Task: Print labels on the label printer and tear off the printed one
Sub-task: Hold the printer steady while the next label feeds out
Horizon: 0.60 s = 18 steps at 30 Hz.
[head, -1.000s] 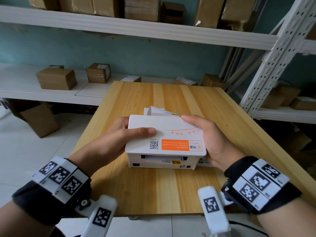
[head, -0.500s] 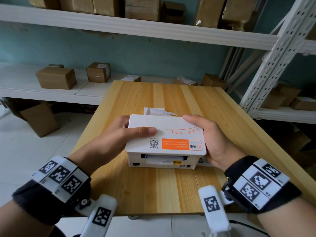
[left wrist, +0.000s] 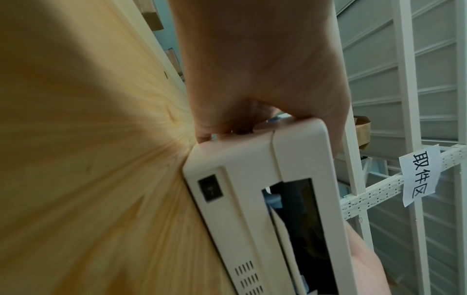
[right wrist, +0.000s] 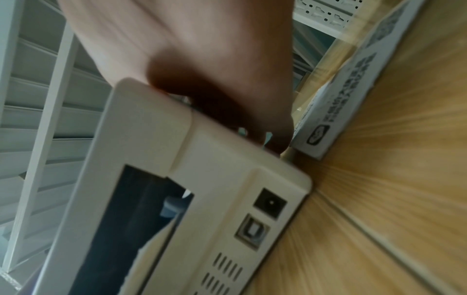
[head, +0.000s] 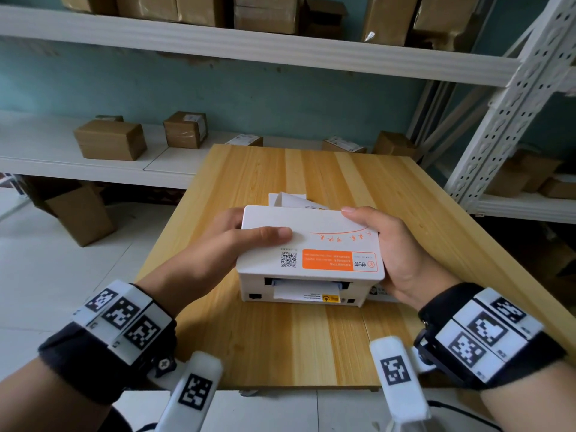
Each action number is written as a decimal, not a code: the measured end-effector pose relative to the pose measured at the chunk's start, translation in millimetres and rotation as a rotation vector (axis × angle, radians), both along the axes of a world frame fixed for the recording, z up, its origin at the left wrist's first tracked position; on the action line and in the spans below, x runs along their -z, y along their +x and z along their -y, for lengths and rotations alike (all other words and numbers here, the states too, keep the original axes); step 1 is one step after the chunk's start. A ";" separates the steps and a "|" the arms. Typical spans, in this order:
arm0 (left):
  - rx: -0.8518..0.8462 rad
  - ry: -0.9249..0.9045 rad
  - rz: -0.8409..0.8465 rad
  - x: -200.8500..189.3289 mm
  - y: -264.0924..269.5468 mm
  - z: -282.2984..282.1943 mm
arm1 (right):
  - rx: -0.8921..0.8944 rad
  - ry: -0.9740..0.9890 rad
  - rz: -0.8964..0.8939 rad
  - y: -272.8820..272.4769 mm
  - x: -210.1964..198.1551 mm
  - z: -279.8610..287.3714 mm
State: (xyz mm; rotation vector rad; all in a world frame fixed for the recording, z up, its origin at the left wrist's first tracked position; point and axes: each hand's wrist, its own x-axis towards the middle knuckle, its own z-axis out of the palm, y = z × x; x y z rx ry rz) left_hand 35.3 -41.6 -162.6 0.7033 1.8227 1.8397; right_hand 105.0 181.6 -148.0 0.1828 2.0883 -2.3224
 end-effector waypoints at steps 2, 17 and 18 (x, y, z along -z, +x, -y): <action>-0.004 -0.008 -0.004 0.2 -0.5 0.0 | 0.003 0.009 0.002 0.0 0.3 -0.6; -0.011 -0.018 -0.042 -0.8 -0.6 -0.1 | 0.007 0.014 -0.002 2.6 -3.7 2.8; -0.013 -0.017 -0.047 -1.1 -0.5 -0.1 | 0.004 0.025 -0.007 3.5 -4.6 2.8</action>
